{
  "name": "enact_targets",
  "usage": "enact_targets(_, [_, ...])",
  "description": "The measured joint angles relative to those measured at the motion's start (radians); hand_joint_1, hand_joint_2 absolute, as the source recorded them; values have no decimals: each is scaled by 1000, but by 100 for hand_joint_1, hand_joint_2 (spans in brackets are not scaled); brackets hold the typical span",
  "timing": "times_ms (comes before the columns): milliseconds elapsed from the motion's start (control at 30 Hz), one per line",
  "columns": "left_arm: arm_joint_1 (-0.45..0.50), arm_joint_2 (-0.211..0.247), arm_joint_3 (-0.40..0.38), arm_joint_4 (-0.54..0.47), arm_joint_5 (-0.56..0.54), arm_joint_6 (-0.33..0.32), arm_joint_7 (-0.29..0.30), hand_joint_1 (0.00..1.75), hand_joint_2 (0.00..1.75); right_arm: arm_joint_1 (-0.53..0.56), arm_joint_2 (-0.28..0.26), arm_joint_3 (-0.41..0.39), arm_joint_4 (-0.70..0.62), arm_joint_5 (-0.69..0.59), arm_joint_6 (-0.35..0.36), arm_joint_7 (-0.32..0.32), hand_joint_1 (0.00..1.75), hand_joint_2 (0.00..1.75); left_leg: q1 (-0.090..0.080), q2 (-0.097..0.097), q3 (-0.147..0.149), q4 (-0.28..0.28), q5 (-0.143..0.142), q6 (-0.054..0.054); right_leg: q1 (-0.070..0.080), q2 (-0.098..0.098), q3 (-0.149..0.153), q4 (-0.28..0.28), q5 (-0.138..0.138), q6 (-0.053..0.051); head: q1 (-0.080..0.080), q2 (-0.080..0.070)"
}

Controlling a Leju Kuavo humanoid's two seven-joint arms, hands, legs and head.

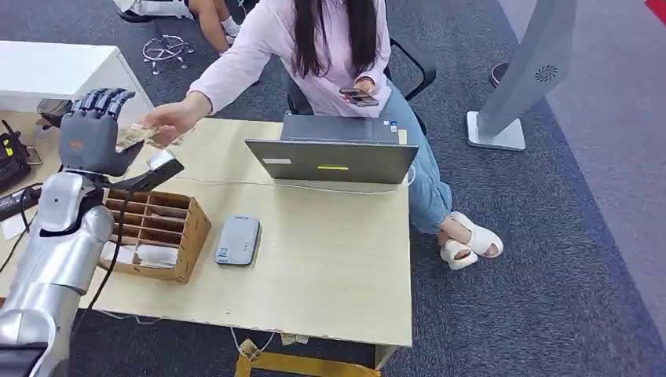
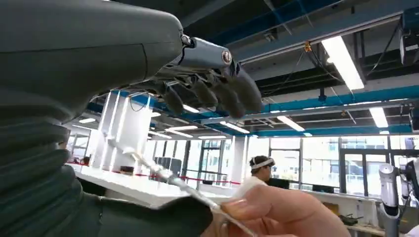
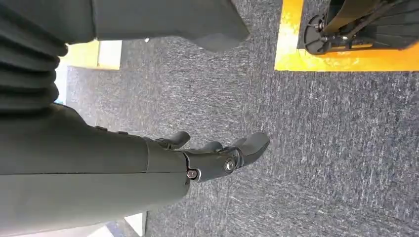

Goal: Pass the card to the sensor for recognition and then transmit it.

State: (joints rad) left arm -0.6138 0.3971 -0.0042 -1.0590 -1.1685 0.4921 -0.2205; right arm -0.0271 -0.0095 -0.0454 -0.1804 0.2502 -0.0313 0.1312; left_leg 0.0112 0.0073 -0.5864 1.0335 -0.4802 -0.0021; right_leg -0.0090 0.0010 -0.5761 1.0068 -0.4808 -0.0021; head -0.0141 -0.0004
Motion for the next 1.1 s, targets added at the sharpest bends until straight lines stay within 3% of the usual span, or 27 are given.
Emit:
enact_targets(500, [18, 7, 0, 3, 29, 2, -22, 175, 175, 0, -1, 0, 1, 2, -3, 4, 0, 0, 0, 0, 0, 0, 0, 0, 0, 0, 0, 0, 0, 0, 0, 0])
enact_targets(1000, [286, -58, 0, -219, 60, 35, -71, 175, 175, 0, -1, 0, 4, 9, -8, 3, 0, 0, 0, 0, 0, 0, 0, 0, 0, 0, 0, 0, 0, 0, 0, 0])
enact_targets(1100, [295, -61, 0, -224, 59, 36, -73, 175, 175, 0, -1, 0, 5, 9, -8, 3, 0, 0, 0, 0, 0, 0, 0, 0, 0, 0, 0, 0, 0, 0, 0, 0])
